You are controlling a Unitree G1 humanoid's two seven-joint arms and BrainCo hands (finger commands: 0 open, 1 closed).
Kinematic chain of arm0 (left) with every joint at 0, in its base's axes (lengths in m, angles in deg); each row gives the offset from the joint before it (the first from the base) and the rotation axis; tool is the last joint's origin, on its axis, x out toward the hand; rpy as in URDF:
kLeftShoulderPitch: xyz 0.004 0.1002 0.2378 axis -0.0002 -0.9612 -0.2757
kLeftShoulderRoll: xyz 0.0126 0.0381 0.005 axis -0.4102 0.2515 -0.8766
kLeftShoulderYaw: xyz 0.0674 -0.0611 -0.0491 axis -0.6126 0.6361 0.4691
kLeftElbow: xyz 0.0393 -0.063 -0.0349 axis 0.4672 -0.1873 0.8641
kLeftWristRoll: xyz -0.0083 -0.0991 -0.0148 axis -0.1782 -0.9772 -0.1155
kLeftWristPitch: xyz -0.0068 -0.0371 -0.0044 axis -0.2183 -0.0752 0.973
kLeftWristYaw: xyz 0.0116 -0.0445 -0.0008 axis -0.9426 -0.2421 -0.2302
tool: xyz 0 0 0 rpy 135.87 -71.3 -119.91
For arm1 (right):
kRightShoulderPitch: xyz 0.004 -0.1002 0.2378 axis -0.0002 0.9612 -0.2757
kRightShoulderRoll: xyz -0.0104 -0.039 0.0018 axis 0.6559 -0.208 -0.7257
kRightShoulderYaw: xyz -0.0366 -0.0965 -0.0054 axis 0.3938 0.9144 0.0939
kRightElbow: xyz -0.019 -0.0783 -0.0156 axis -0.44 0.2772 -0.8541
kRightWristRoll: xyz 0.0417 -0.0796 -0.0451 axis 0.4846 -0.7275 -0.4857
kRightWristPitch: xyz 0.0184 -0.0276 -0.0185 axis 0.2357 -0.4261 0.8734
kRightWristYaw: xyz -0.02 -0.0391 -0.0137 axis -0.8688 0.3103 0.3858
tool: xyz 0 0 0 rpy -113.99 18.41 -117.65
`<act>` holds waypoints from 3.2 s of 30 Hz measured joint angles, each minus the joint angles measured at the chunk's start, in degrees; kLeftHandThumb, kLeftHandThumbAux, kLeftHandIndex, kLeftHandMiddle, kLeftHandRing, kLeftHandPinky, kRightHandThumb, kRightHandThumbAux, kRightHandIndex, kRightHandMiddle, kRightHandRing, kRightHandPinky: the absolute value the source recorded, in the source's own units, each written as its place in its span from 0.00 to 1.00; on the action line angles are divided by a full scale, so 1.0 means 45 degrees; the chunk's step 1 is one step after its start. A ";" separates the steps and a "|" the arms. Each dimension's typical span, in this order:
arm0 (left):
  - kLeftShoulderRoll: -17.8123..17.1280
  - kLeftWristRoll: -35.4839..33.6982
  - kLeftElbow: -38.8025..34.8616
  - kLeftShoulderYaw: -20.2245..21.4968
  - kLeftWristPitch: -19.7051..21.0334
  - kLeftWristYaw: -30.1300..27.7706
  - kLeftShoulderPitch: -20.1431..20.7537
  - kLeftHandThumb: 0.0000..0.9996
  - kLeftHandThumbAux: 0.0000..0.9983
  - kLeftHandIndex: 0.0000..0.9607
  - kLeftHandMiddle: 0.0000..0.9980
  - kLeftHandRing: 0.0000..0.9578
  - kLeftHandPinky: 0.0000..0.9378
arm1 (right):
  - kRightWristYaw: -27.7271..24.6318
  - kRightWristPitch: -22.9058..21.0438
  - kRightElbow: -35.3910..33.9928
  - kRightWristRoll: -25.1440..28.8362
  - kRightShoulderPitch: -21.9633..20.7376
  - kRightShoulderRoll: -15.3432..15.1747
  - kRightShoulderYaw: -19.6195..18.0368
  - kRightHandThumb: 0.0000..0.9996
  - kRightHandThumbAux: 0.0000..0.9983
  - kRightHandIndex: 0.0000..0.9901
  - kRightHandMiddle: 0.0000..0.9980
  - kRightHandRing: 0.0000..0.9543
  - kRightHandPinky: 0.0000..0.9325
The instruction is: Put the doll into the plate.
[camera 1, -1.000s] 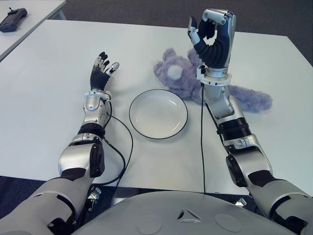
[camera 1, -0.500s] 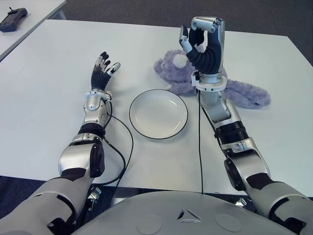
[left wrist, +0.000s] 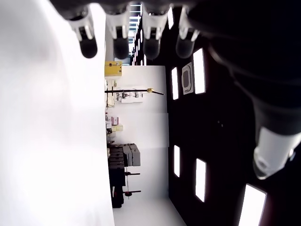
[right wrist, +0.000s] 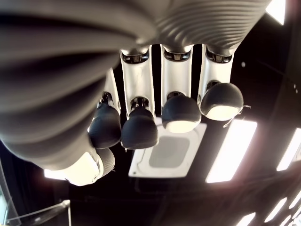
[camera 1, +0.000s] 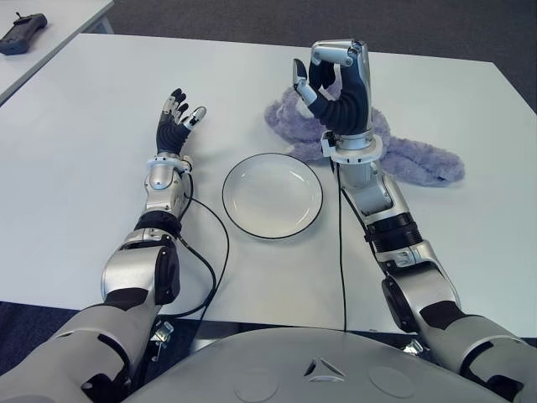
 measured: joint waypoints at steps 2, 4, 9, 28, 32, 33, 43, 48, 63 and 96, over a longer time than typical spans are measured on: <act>0.0001 0.0001 0.0000 -0.0003 0.0000 0.0000 0.0001 0.00 0.61 0.00 0.05 0.01 0.00 | -0.0106 0.0020 -0.0011 0.0037 0.0001 0.0009 -0.0001 0.55 0.71 0.72 0.84 0.90 0.92; 0.0002 0.0003 0.0000 -0.0010 0.0000 0.0000 0.0002 0.00 0.61 0.00 0.05 0.01 0.00 | -0.0177 0.0023 -0.0021 0.0066 0.0002 0.0019 -0.0004 0.55 0.71 0.72 0.84 0.90 0.92; 0.0003 0.0005 0.0000 -0.0019 0.0000 0.0000 0.0003 0.00 0.60 0.00 0.05 0.02 0.00 | -0.0216 0.0023 -0.0022 0.0068 0.0004 0.0062 -0.0054 0.54 0.71 0.74 0.86 0.91 0.94; 0.0003 0.0007 0.0000 -0.0039 0.0001 0.0000 0.0008 0.00 0.61 0.01 0.07 0.02 0.00 | -0.0976 -0.0649 0.0509 -0.0217 0.0012 -0.0042 -0.0112 0.24 0.53 0.20 0.28 0.25 0.17; 0.0002 0.0020 0.0000 -0.0047 0.0001 0.0000 0.0008 0.00 0.61 0.02 0.06 0.02 0.00 | -0.1136 -0.1085 0.0505 -0.0542 0.0039 -0.0166 -0.0093 0.24 0.52 0.14 0.24 0.20 0.13; 0.0002 0.0026 0.0000 -0.0053 0.0001 0.0000 0.0008 0.00 0.60 0.01 0.06 0.02 0.00 | -0.1167 -0.1188 0.0506 -0.0612 0.0047 -0.0189 -0.0086 0.24 0.51 0.12 0.22 0.19 0.12; 0.0002 -0.0008 0.0000 -0.0058 0.0001 -0.0005 0.0010 0.00 0.61 0.00 0.05 0.02 0.00 | -0.1205 -0.2018 0.0712 -0.1110 0.0062 -0.0312 -0.0027 0.27 0.45 0.03 0.07 0.04 0.00; 0.0002 -0.0033 0.0000 -0.0027 0.0001 -0.0008 0.0009 0.00 0.62 0.01 0.06 0.03 0.00 | -0.1288 -0.2397 0.1046 -0.1259 0.0062 -0.0386 0.0046 0.26 0.42 0.00 0.02 0.00 0.00; -0.0003 -0.0049 0.0000 0.0055 -0.0006 -0.0017 0.0009 0.00 0.60 0.01 0.07 0.03 0.00 | -0.1401 -0.3650 0.2260 -0.1338 0.0063 -0.0527 0.0172 0.23 0.35 0.00 0.00 0.00 0.00; -0.0053 -0.0173 0.0013 0.0523 0.0084 -0.0360 0.0009 0.00 0.62 0.03 0.08 0.03 0.00 | -0.1249 -0.4596 0.4712 -0.1517 -0.0100 -0.0915 0.0417 0.26 0.35 0.00 0.00 0.00 0.00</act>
